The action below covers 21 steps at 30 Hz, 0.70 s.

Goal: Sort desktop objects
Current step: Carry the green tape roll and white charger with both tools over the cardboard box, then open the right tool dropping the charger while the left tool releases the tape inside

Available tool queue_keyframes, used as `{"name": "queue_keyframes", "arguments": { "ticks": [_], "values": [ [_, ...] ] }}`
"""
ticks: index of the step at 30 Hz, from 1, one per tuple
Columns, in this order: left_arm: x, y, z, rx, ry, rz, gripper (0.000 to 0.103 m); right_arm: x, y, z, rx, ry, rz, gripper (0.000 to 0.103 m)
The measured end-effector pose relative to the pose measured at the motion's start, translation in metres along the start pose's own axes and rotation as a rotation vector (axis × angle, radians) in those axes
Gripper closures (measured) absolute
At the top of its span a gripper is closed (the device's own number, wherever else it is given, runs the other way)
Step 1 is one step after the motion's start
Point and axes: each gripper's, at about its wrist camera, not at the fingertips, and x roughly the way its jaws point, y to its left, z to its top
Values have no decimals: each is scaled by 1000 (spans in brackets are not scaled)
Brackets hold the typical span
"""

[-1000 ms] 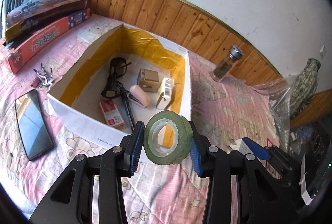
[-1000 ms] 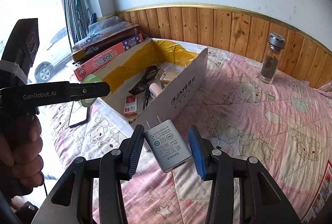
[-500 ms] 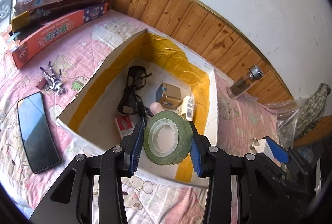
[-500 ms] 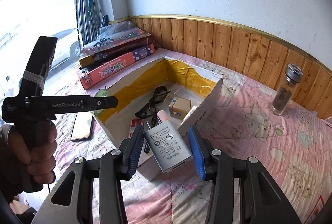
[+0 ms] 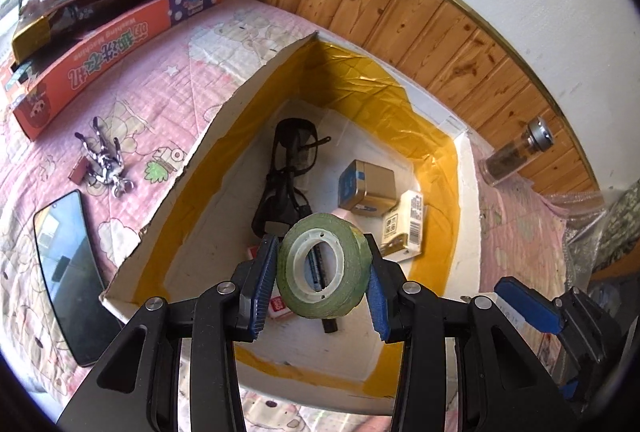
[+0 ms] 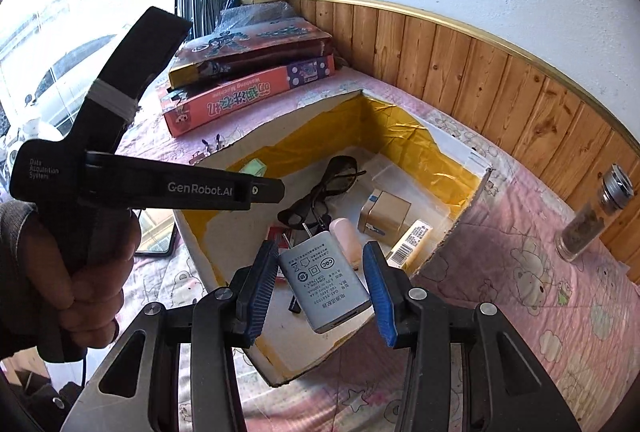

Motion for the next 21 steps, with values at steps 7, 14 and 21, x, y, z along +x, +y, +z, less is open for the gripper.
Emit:
{"name": "queue_keyframes", "arguments": {
  "ticks": [7,14,21],
  "values": [
    [15,1,7,36,27,42,61,30,5,5,-62,67,-4,58],
    [31,-2,12,47,65,36,61,51,5,6,-97,125,-11,58],
    [45,-6,18,32,119,-12,61,65,-1,8,-116,177,-22,58]
  ]
}}
